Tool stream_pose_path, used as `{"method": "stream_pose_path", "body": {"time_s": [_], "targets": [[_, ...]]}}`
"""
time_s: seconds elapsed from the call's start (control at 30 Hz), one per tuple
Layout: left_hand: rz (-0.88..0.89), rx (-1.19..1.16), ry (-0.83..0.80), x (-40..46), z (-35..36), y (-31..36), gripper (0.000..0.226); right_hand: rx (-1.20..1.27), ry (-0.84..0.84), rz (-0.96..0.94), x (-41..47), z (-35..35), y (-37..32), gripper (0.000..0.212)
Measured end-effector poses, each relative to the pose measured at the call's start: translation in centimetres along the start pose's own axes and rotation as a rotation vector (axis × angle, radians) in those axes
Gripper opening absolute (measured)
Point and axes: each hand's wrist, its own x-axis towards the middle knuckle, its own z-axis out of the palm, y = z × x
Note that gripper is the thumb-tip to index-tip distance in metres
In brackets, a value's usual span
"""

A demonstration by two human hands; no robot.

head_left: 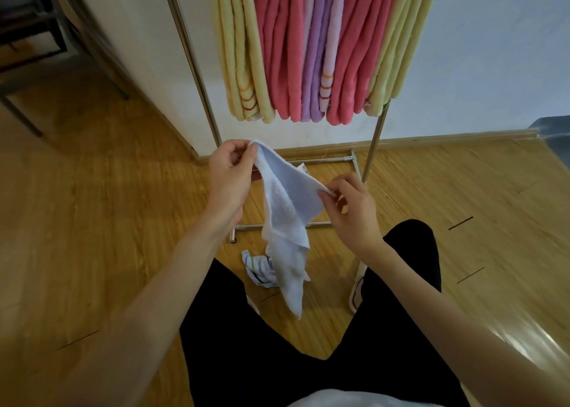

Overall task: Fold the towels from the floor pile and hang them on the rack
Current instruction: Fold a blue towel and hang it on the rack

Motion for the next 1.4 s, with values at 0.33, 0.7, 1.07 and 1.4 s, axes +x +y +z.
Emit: {"method": "stream_pose_path", "body": {"time_s": [0.33,0.7,1.07,1.4], "targets": [[-0.046,-0.018,0.065,0.1,-0.1,0.0,0.012,-0.246,-0.303,-0.412,-1.1,1.7,1.5,0.018],[-0.005,-0.063,0.12,-0.1,0.0,0.0,0.009,0.127,-0.469,-0.079,-1.2,3.4,0.5,0.03],[-0.024,-0.042,0.155,0.6,-0.5,0.2,0.008,0.315,-0.286,0.144,-0.3,2.4,0.2,0.008],[0.022,0.301,-0.08,2.2,-3.1,3.1,0.009,0.244,-0.099,0.14,6.5,-3.0,0.9,0.008]]}}
